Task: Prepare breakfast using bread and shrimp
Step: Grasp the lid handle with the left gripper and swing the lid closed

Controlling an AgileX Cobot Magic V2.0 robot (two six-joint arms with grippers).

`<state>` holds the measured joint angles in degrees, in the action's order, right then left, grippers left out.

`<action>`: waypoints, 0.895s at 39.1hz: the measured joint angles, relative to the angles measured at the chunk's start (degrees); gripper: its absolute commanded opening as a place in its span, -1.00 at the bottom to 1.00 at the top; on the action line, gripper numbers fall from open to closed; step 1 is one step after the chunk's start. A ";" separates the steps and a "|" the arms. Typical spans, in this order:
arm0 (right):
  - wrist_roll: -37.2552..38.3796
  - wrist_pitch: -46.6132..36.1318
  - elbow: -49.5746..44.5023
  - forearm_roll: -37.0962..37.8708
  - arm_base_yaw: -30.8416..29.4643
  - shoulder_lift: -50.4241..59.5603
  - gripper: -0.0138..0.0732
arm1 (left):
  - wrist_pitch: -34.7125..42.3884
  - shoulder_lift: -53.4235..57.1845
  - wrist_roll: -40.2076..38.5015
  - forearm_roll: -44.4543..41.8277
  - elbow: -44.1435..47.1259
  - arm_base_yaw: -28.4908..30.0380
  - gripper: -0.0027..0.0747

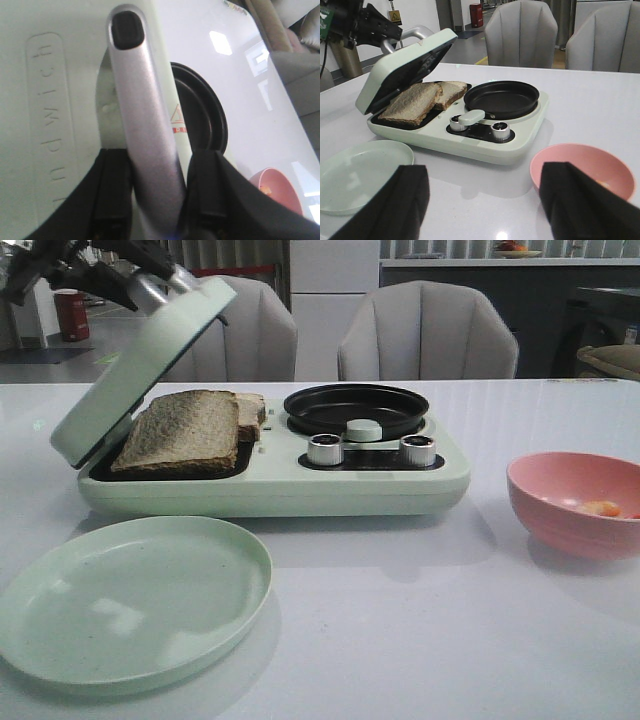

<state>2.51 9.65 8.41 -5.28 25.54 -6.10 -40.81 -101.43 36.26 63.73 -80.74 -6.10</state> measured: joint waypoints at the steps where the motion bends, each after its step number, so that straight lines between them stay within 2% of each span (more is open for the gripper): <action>1: 0.00 0.00 0.00 0.00 0.00 0.00 0.61 | 0.79 -0.25 -0.10 -0.60 0.00 -1.06 -0.52; 10: 0.00 0.00 0.00 0.00 0.00 0.00 0.61 | 3.85 -4.72 0.21 -2.39 0.00 -7.20 -0.53; 15: 0.00 0.00 0.00 0.00 0.00 0.00 0.61 | 3.85 -5.97 0.99 -2.61 -0.38 -8.41 -0.49; 17: 0.00 0.00 0.00 0.00 0.00 0.00 0.61 | 4.03 -6.22 1.06 -2.61 -0.51 -8.65 -0.39; 23: 0.00 0.00 0.00 0.00 0.00 0.00 0.61 | 4.45 -6.90 1.58 -2.99 -0.60 -9.07 0.28; 27: 0.00 0.00 0.00 0.00 -0.09 0.00 0.61 | 4.33 -7.78 2.19 -3.99 -0.60 -9.43 0.58; 35: 0.00 0.00 0.00 0.00 -0.09 0.00 0.61 | 1.64 -7.78 2.13 -9.35 -4.10 -9.77 0.61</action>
<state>2.51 9.65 8.41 -5.28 25.45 -6.10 -39.17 -109.21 38.39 54.38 -84.84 -15.88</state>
